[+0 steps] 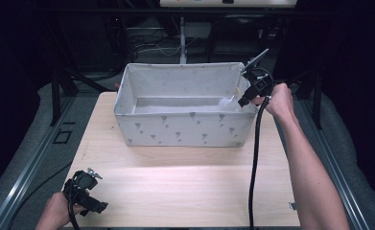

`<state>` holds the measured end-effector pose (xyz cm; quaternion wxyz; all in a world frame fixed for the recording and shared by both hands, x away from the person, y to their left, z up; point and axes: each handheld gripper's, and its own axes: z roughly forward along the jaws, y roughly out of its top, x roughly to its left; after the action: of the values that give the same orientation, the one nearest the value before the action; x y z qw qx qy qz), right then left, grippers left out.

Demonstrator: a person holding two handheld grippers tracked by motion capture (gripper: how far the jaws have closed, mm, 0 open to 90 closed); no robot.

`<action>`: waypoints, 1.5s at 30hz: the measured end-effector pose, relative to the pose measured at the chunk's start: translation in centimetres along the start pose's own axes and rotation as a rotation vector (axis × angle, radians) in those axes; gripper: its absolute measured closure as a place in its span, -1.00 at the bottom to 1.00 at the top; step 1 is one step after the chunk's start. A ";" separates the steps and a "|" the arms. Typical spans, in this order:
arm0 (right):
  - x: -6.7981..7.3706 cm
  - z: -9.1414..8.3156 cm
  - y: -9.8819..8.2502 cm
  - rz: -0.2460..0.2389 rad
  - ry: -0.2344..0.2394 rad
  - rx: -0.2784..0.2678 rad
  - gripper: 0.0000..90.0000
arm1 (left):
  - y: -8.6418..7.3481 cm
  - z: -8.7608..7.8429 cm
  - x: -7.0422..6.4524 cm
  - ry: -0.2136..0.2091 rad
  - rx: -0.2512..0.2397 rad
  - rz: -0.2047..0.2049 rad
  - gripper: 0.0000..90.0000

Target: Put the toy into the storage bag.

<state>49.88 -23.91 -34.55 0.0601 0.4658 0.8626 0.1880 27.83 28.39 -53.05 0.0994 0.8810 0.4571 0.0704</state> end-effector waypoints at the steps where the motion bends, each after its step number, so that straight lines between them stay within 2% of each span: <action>1: 0.0 0.0 0.0 0.000 0.000 0.000 0.59 | 0.0 0.0 0.0 0.000 -0.001 0.000 -0.98; 2: 0.0 -0.5 -0.2 0.000 0.011 -0.024 0.53 | 0.0 0.0 0.0 0.001 -0.002 0.000 -0.98; 5: 0.4 -2.4 -0.8 -0.001 0.001 -0.071 0.30 | 0.0 0.0 0.0 0.000 -0.001 0.001 -0.98; 8: 0.8 -3.2 -1.1 -0.013 0.002 -0.092 0.20 | 0.0 0.0 0.0 0.002 -0.002 -0.001 -0.98; 9: 1.3 -4.0 -1.5 -0.026 -0.005 -0.106 0.08 | 0.0 -0.1 0.0 0.004 -0.003 -0.003 -0.98; 13: 2.3 -4.8 -2.1 -0.047 -0.021 -0.127 -0.11 | 0.0 0.0 -0.1 0.003 -0.008 -0.005 -0.99; 14: 3.0 -5.3 -2.6 -0.061 -0.022 -0.145 -0.23 | 0.1 0.0 -0.1 0.003 -0.004 -0.006 -0.99; 16: 3.2 -5.4 -2.8 -0.063 -0.022 -0.153 -0.26 | 0.1 0.0 -0.1 0.003 -0.001 -0.002 -0.99; 18: 4.3 -5.7 -3.6 -0.082 -0.034 -0.165 -0.40 | 0.1 0.0 -0.1 0.003 -0.007 -0.003 -0.99; 22: 5.6 -5.7 -4.6 -0.100 -0.038 -0.174 -0.59 | 0.0 0.0 0.0 0.004 -0.003 0.000 -0.99; 26: 6.5 -5.6 -5.4 -0.113 -0.037 -0.184 -0.69 | 0.0 0.0 -0.2 0.001 -0.008 -0.007 -0.99; 30: 6.7 -5.5 -6.1 -0.118 -0.032 -0.196 -0.75 | 0.0 0.0 -0.1 -0.001 -0.008 -0.010 -0.99; 32: 6.9 -5.3 -6.8 -0.119 -0.029 -0.202 -0.85 | 0.0 0.0 0.0 0.003 -0.008 -0.006 -0.99; 43: 8.0 -4.0 -10.4 -0.132 -0.032 -0.216 -0.93 | 0.1 0.0 -0.1 0.001 -0.006 -0.005 -0.99; 45: 8.1 -3.3 -11.3 -0.126 -0.032 -0.215 -0.94 | 0.0 0.0 -0.1 0.001 -0.007 -0.004 -0.99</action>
<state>35.59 -23.66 -35.17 0.1350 0.4044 0.8640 0.2676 27.82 28.29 -53.08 0.1024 0.8797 0.4587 0.0721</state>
